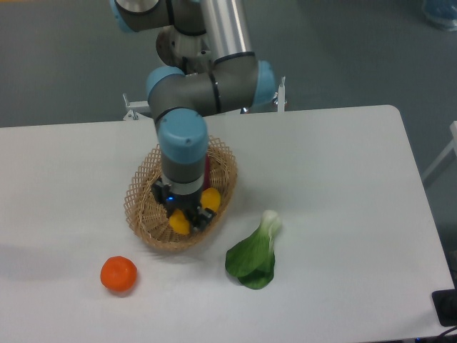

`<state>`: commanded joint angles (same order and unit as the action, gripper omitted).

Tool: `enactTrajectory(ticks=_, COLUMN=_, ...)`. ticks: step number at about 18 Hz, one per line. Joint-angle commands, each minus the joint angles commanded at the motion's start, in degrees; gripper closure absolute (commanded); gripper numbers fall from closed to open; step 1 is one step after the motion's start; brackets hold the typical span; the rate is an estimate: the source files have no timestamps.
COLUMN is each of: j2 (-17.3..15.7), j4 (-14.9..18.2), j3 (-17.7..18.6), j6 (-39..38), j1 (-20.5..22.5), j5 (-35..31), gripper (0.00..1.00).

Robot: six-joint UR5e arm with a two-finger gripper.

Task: Pick up the mango from the basket
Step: 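Lift the mango out of the basket, moving past the bok choy, then carry the held mango away from the basket and hold it up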

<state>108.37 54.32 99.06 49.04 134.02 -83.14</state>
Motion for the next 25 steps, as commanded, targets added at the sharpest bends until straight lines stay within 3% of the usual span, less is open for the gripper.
enactTrajectory(ticks=4, j2=0.9, j4=-0.3, j3=-3.1, j6=1.2, j1=4.1, j5=-0.3, gripper=0.62)
enactTrajectory(ticks=11, j2=1.0, j4=-0.1, j3=-6.0, j6=13.9, j1=11.9, j5=-1.5, gripper=0.61)
enactTrajectory(ticks=20, j2=5.5, j4=0.1, j3=-10.6, j6=26.4, j1=17.5, j5=-3.3, gripper=0.59)
enactTrajectory(ticks=25, j2=7.9, j4=4.2, j3=-14.3, j6=30.7, j1=18.6, j5=-5.1, gripper=0.60)
